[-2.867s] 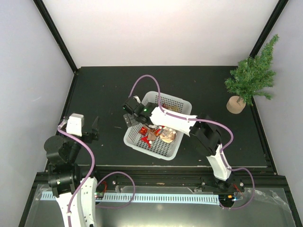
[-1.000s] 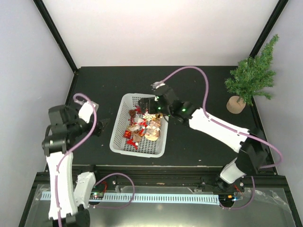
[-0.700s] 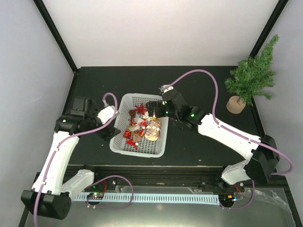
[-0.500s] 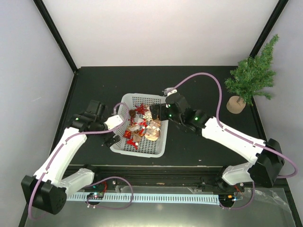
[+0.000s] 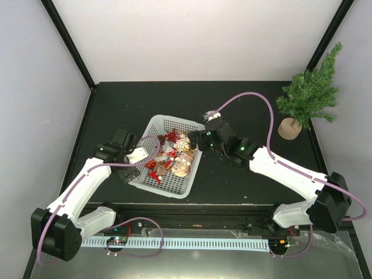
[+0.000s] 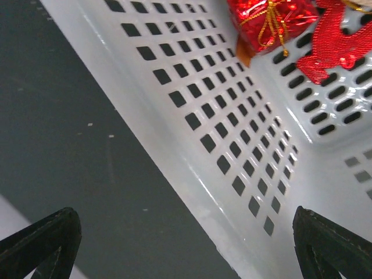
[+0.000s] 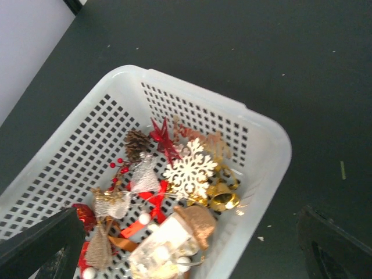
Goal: Decorate the small christmas tree
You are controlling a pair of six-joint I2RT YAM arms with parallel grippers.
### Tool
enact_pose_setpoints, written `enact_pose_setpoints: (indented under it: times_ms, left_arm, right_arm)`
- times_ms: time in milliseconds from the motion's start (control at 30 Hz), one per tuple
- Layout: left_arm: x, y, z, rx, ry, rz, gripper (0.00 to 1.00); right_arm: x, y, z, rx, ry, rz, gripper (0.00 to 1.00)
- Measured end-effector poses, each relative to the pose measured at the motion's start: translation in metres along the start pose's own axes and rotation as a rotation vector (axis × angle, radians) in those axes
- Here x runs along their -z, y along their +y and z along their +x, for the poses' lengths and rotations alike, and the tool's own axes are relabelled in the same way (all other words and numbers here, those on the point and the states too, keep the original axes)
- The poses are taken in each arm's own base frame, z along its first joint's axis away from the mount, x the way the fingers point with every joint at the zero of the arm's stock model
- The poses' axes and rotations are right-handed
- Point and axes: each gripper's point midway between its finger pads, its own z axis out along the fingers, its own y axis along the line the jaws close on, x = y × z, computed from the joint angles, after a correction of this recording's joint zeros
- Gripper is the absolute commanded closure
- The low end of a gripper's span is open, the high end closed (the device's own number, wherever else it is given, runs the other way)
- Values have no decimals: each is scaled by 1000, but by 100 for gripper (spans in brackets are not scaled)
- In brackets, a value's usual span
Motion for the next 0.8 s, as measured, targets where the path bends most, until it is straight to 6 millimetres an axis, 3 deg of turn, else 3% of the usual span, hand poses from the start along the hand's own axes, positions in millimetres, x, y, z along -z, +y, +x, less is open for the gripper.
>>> enact_pose_setpoints:
  times_ms: [133,300,400,467,533,567,633,700,800]
  left_arm:
    - [-5,19,5,-27,31,-115,1]
    - [-2,37,3,-27,32,-204,1]
    - [2,45,-1,-8,12,-226,1]
    - [14,51,-10,15,-29,-234,1]
    - [38,60,-28,59,-124,-244,1]
    - [64,68,-44,97,-218,-260,1]
    - [92,74,-58,134,-323,-272,1]
    - [133,75,-73,172,-478,-271,1]
    - [186,60,-86,186,-695,-215,1]
  right_arm:
    - [-1,-13,-2,7,-7,49,0]
    - [6,-45,-17,-2,-47,156,0]
    - [26,-59,-41,12,-117,228,0]
    - [49,-64,-68,25,-211,275,0]
    - [74,-70,-94,29,-307,332,0]
    - [89,-75,-109,27,-364,376,0]
    - [118,-89,-134,19,-472,483,0]
    - [134,-106,-147,6,-534,588,0]
    - [147,-142,-153,-11,-572,767,0]
